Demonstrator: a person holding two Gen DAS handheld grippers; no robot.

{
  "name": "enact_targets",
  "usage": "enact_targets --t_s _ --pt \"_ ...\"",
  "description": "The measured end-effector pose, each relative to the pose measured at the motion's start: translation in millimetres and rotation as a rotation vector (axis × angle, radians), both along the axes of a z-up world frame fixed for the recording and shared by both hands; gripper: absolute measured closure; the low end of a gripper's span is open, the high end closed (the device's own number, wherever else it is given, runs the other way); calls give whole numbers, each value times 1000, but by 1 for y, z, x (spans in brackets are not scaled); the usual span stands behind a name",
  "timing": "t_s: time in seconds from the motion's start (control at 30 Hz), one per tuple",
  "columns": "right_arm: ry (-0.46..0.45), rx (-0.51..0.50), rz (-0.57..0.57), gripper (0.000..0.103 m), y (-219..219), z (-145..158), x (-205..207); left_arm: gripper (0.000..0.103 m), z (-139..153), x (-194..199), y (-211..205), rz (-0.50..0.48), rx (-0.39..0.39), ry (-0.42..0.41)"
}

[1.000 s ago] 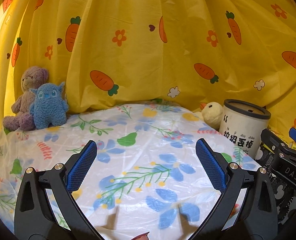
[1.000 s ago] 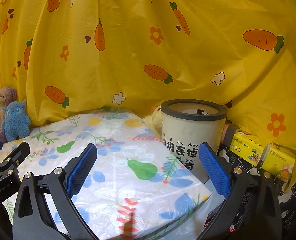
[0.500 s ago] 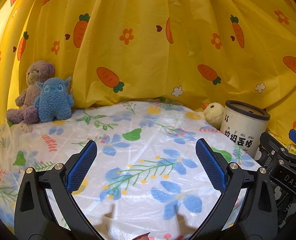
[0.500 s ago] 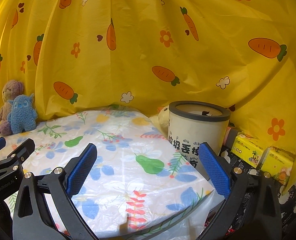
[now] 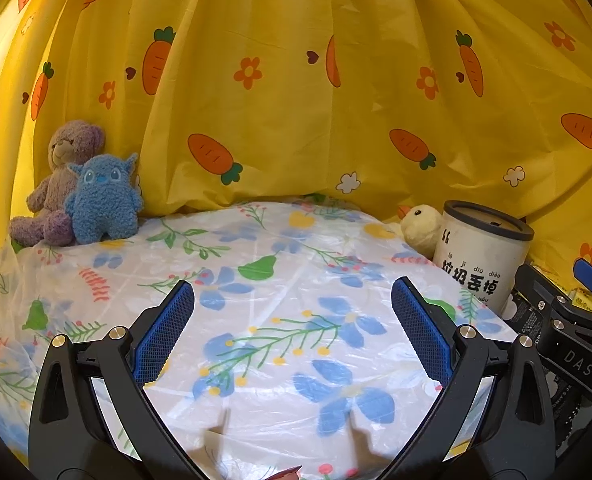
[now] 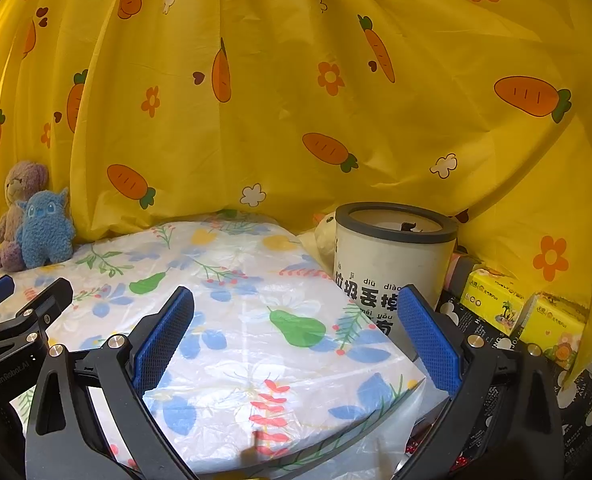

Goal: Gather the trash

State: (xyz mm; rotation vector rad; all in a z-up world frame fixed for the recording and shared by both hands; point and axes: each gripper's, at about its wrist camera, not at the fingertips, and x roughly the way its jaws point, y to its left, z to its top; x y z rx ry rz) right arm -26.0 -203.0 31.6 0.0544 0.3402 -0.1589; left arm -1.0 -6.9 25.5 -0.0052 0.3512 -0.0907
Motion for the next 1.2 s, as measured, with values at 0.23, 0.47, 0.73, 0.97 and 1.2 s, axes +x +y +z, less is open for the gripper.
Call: enact_targets --t_s 0.23,0.47,0.73,0.97,1.2 --pt "-2 0 1 5 -1 1 -1 6 0 0 0 -1 -4 1" --pt "-2 0 -1 5 -1 1 -1 6 0 1 -3 -8 -6 1" --pt "-1 1 1 5 -3 2 -1 6 0 1 -2 -10 -7 1" --pt "-1 1 -1 5 -3 2 -1 6 0 0 -2 -9 -6 1" --pt "-2 2 -1 5 -4 2 -1 6 0 0 -4 -8 -6 0"
